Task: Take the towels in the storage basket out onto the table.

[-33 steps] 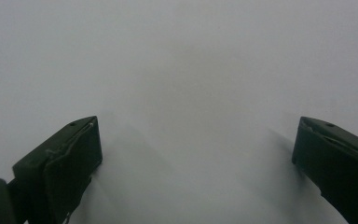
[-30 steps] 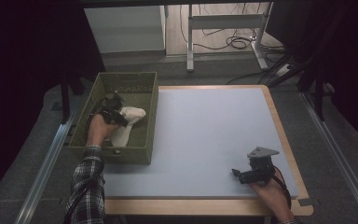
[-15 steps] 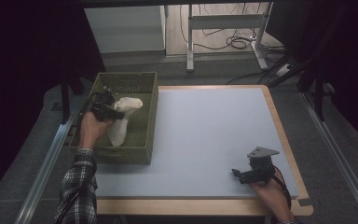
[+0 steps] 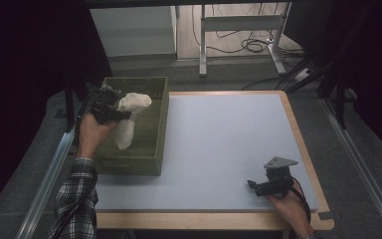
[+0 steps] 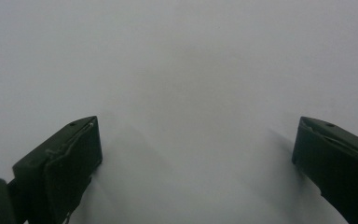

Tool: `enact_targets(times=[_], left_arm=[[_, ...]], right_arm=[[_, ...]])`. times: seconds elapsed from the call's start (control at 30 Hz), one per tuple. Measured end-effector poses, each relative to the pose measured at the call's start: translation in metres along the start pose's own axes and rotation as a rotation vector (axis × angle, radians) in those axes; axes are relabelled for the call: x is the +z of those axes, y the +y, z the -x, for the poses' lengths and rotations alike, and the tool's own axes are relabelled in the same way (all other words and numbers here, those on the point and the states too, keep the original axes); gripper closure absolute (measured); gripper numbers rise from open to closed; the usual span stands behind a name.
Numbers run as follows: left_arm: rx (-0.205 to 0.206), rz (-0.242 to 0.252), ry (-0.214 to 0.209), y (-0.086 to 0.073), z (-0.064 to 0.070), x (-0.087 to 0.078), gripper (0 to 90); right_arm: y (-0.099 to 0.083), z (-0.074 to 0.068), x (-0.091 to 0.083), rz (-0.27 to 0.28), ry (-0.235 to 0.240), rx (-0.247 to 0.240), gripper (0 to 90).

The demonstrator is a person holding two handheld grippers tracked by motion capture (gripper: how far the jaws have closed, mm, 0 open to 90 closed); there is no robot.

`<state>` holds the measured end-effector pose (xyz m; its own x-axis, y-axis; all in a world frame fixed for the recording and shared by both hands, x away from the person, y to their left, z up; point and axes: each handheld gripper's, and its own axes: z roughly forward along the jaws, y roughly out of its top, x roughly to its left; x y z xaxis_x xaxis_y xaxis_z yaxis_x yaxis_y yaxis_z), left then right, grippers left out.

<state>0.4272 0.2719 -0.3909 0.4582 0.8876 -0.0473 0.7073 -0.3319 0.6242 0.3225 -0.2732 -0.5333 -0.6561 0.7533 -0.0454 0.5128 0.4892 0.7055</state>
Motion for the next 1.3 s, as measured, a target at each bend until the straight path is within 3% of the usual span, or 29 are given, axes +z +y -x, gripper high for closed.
enact_targets(times=[0.37,0.6,1.3], left_arm=[[0.008,0.076,-0.04,0.012,0.009,-0.021,72.6],[0.04,0.091,-0.054,0.026,0.024,-0.031,72.5],[0.125,0.111,-0.093,0.07,0.072,-0.029,72.2]], right_arm=[[0.0,0.0,0.0,0.0,0.0,0.0,1.4],[0.0,0.0,0.0,0.0,0.0,0.001,1.4],[0.0,0.0,0.0,0.0,0.002,0.001,1.4]])
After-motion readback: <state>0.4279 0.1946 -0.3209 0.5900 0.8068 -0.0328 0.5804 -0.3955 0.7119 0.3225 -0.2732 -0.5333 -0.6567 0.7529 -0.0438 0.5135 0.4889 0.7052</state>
